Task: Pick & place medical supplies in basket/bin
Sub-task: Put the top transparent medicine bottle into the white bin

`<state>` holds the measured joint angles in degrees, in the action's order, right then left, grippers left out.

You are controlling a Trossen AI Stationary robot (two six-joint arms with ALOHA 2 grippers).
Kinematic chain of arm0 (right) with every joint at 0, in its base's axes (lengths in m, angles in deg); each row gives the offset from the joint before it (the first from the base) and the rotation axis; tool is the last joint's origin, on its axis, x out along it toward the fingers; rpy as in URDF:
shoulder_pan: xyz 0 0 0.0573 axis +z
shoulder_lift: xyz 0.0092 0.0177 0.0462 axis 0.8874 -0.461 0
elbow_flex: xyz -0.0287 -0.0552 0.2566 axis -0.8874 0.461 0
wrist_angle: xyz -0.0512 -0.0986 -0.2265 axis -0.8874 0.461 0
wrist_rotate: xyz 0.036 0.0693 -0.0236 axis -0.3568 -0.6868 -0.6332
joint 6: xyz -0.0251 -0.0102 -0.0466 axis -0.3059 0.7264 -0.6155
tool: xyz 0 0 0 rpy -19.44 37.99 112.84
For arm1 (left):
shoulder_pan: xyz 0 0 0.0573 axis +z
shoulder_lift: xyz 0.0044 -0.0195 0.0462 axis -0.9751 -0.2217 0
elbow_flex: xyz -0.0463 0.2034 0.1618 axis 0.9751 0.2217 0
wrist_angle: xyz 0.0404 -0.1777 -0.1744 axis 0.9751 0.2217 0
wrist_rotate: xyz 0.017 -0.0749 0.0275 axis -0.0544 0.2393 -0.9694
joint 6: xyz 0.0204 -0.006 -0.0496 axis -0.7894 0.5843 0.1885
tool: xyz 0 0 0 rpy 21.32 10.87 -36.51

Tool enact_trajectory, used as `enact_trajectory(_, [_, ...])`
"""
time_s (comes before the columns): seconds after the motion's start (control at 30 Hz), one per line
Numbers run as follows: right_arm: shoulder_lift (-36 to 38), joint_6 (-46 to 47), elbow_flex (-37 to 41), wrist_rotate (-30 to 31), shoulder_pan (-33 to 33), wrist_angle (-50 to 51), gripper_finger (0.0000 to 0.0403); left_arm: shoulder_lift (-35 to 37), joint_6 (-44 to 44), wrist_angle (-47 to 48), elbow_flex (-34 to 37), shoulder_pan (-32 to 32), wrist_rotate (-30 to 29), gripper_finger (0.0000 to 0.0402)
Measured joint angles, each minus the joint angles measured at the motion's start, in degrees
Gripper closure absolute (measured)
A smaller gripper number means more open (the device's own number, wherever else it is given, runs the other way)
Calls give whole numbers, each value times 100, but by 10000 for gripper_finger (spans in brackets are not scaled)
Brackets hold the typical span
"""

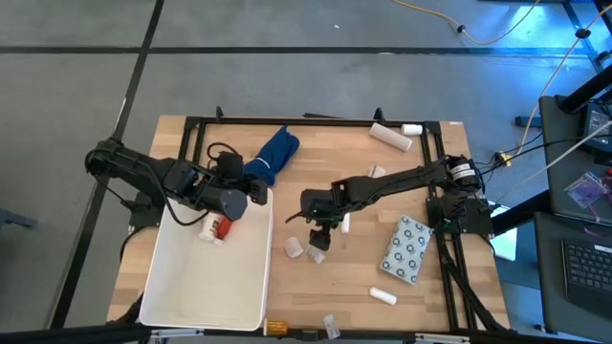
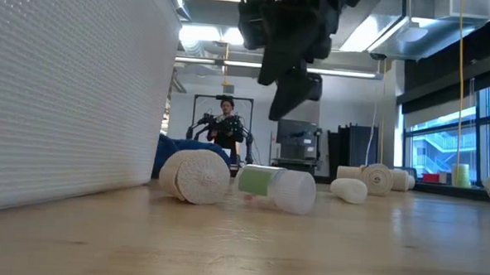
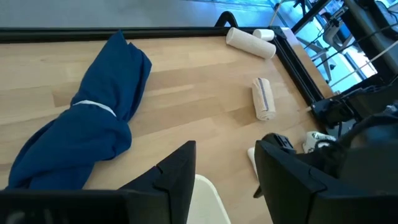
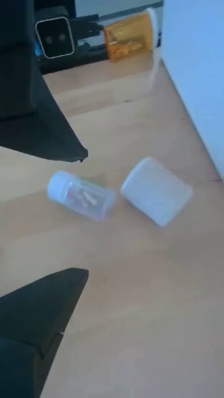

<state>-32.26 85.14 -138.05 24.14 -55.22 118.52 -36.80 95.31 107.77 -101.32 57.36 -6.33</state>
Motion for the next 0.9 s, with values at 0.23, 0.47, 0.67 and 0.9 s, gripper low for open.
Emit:
enact_trajectory(0.23, [-2,-124,197,464,303,-236,108,0,-3,0,0,0,84,243])
enact_trajectory(0.47, [-19,-543,211,796,626,-577,108,0,-2,0,0,2,82,243])
enact_trajectory(0.67, [-277,-388,211,966,834,-638,108,0,1,-1,0,0,84,243])
enact_trajectory(0.9, [-663,-233,211,980,873,-664,108,-9,2,-4,0,0,82,243])
